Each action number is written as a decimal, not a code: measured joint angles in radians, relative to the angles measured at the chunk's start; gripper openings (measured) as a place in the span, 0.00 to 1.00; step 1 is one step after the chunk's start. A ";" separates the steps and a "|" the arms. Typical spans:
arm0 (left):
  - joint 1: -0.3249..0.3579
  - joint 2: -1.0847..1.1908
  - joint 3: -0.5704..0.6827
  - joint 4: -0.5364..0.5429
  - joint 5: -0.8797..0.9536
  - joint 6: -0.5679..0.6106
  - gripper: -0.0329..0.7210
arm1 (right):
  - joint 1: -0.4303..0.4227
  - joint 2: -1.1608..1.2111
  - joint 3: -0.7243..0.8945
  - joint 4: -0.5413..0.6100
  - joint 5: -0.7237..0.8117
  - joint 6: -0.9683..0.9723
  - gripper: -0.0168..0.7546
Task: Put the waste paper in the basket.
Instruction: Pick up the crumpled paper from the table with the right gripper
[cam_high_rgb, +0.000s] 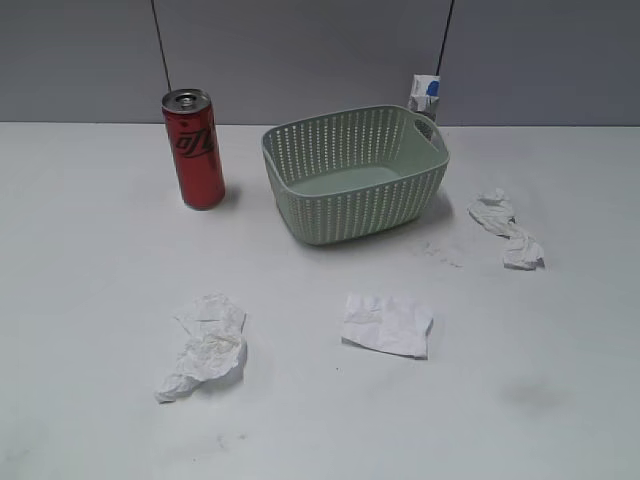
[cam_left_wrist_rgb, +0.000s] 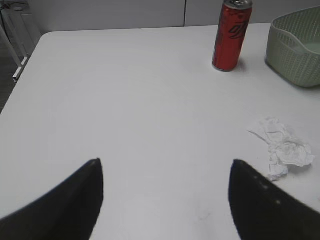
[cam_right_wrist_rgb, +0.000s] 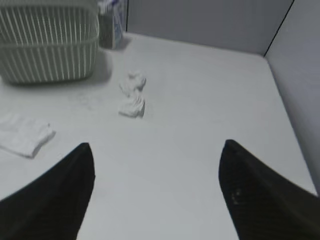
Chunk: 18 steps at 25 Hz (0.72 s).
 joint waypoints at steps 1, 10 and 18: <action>0.000 0.000 0.000 0.000 0.000 0.000 0.83 | 0.000 0.010 -0.002 0.001 -0.051 -0.004 0.78; 0.000 0.000 0.000 0.000 0.000 0.000 0.83 | 0.000 0.327 -0.033 0.005 -0.366 -0.017 0.78; 0.000 0.000 0.000 0.000 0.000 0.000 0.83 | 0.000 0.816 -0.228 0.056 -0.416 -0.018 0.78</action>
